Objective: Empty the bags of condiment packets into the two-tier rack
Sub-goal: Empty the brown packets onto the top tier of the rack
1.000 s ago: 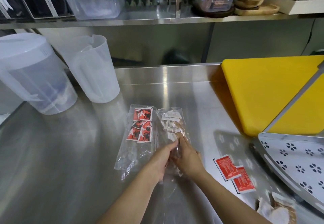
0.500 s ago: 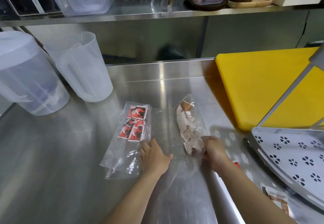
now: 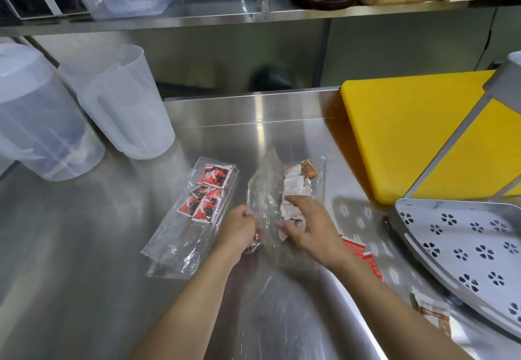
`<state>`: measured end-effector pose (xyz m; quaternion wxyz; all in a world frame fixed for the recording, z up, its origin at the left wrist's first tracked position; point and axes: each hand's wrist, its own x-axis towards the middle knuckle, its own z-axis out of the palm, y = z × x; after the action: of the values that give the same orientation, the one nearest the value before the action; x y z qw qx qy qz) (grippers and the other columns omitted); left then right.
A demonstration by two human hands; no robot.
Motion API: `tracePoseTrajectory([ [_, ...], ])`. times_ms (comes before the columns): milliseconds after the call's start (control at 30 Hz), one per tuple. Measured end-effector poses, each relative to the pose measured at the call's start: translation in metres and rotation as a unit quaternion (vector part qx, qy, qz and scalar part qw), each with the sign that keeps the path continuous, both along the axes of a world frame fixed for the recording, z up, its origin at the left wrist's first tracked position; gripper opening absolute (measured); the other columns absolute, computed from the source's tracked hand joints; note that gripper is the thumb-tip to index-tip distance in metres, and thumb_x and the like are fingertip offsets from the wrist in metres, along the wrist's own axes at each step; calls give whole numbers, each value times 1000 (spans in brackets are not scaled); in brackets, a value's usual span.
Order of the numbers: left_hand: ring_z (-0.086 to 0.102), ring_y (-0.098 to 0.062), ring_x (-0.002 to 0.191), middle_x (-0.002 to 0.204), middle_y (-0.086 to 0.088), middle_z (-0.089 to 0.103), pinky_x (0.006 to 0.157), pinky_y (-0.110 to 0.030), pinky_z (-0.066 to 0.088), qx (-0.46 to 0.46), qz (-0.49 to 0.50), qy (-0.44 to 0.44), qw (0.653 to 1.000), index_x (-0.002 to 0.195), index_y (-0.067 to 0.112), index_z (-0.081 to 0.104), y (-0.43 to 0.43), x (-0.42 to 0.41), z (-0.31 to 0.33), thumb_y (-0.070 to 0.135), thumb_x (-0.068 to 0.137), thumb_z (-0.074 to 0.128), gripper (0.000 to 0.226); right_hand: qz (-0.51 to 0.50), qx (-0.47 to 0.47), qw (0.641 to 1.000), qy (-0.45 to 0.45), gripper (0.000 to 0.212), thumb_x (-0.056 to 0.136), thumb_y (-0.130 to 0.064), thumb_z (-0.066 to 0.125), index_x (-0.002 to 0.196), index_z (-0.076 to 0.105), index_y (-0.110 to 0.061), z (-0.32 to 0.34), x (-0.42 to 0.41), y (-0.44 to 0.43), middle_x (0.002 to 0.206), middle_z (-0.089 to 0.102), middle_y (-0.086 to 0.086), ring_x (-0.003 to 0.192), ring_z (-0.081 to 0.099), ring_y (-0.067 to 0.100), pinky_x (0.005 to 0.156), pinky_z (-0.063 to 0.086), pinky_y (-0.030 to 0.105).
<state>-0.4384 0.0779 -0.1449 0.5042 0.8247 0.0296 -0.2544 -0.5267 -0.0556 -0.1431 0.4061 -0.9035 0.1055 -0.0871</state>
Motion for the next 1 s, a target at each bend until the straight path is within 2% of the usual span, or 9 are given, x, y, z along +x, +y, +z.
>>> tracePoseTrajectory([
  [133, 61, -19, 45, 55, -5, 64, 45, -24, 50, -115, 8, 12, 993, 72, 8, 53, -14, -3, 35, 5, 88, 50, 16, 131, -67, 976, 162, 127, 58, -70, 64, 144, -13, -20, -7, 3, 25, 158, 1, 0, 143, -4, 11, 116, -1, 45],
  [267, 64, -21, 52, 65, -11, 64, 51, -30, 54, -197, -24, 54, 979, 75, 10, 56, -20, -9, 60, 7, 86, 55, 12, -63, 4, 998, 8, 62, 78, -14, 57, 136, 34, -13, -7, 11, 27, 124, 63, 5, 116, 55, 27, 102, 37, 41],
  [333, 64, -19, 59, 69, -7, 68, 60, -32, 53, -183, -66, 8, 981, 75, 13, 56, -19, -11, 66, 21, 86, 60, 14, -79, 68, 995, -1, 39, 73, 5, 45, 105, 59, -13, 1, 13, 18, 101, 71, 8, 94, 63, 28, 85, 49, 37],
  [467, 59, -11, 86, 97, 4, 61, 86, -34, 45, -142, -100, -208, 963, 108, 23, 51, -4, -3, 78, 15, 88, 57, 21, -10, 85, 996, 10, 29, 81, 6, 49, 64, 58, -16, 21, 10, -7, 71, 64, 4, 74, 59, 24, 68, 49, 30],
  [567, 26, -15, 135, 147, 1, 27, 113, -35, 19, 37, -295, -403, 866, 132, 52, 24, 11, 10, 89, 1, 80, 58, 81, 82, 29, 995, 55, 21, 80, 6, 51, 75, 65, -9, 42, 4, -29, 81, 69, 14, 78, 64, 28, 74, 52, 40],
  [667, -18, -7, 139, 153, 18, -14, 110, -31, -14, 190, -439, -447, 756, 133, 62, 9, 9, 11, 95, 29, 67, 76, 99, 122, -55, 987, 93, 23, 77, 6, 55, 78, 67, -12, 64, -2, -39, 83, 72, 8, 78, 65, 24, 69, 52, 37],
  [800, 48, -10, 123, 120, 8, 65, 114, -27, -7, 210, -408, -495, 738, 104, 28, 66, -4, 11, 109, 31, 87, 57, 19, 63, -106, 991, 52, 10, 77, 3, 61, 73, 63, -6, 89, -6, -40, 74, 69, 9, 74, 64, 25, 57, 47, 30],
  [900, 60, -22, 100, 92, -1, 73, 112, -33, 25, 148, -327, -523, 773, 91, 20, 72, -7, 15, 142, 22, 90, 53, 19, -47, -54, 996, -60, 9, 83, -13, 64, 78, 68, -6, 116, -12, -37, 71, 69, 10, 69, 62, 23, 63, 48, 33],
  [1000, 60, -23, 73, 72, 0, 69, 74, -36, 49, 42, -242, -541, 804, 75, 20, 70, -5, 18, 192, 27, 86, 57, 19, -99, -17, 981, -165, 5, 77, -14, 71, 80, 68, -12, 155, -20, -46, 64, 61, -10, 57, 54, -8, 53, 39, 6],
])
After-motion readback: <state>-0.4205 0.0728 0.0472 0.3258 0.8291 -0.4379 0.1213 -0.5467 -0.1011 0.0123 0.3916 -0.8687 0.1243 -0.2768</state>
